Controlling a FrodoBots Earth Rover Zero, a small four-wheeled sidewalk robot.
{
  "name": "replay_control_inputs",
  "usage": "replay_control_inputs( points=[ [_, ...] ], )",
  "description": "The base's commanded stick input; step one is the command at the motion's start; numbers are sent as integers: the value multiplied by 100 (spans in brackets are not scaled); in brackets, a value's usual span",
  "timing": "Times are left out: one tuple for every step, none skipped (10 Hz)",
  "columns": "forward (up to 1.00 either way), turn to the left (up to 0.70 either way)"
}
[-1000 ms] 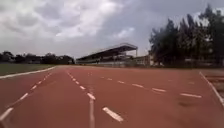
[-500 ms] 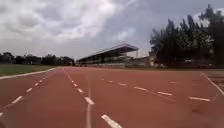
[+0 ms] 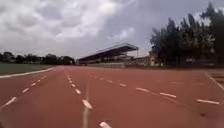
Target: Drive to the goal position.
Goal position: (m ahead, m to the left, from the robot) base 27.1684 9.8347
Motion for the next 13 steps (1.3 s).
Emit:
replay_control_inputs(
  points=[
    [45, 0],
    [45, 0],
    [45, 0],
    [45, 0],
    [45, 0],
    [45, 0],
    [45, 0],
    [45, 0],
    [45, 0],
    [45, 0],
    [45, 0],
    [45, 0],
    [45, 0]
  ],
)
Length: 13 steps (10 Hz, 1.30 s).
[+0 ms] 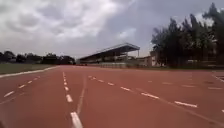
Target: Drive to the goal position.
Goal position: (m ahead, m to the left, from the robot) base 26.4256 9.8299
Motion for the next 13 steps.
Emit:
replay_control_inputs(
  points=[
    [45, 0],
    [45, 0],
    [45, 0],
    [45, 0],
    [45, 0],
    [45, 0],
    [45, 0],
    [45, 0],
    [45, 0],
    [45, 0],
    [45, 0],
    [45, 0],
    [45, 0]
  ],
)
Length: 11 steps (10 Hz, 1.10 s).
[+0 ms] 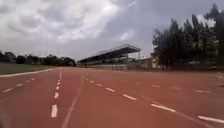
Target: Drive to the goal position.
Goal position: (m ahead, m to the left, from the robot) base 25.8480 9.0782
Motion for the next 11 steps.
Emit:
replay_control_inputs(
  points=[
    [45, 0],
    [45, 0],
    [45, 0],
    [45, 0],
    [45, 0],
    [45, 0],
    [45, 0],
    [45, 0],
    [45, 0],
    [45, 0],
    [45, 0]
  ],
)
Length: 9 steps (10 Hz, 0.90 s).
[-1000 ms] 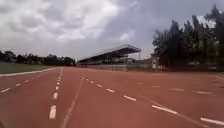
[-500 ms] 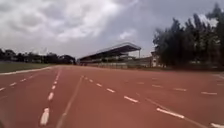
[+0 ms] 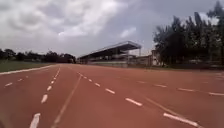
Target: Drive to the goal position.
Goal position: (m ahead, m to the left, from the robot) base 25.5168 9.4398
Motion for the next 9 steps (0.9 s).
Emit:
replay_control_inputs(
  points=[
    [45, 0],
    [45, 0],
    [45, 0],
    [45, 0],
    [45, 0],
    [45, 0],
    [45, 0],
    [45, 0],
    [45, 0]
  ],
)
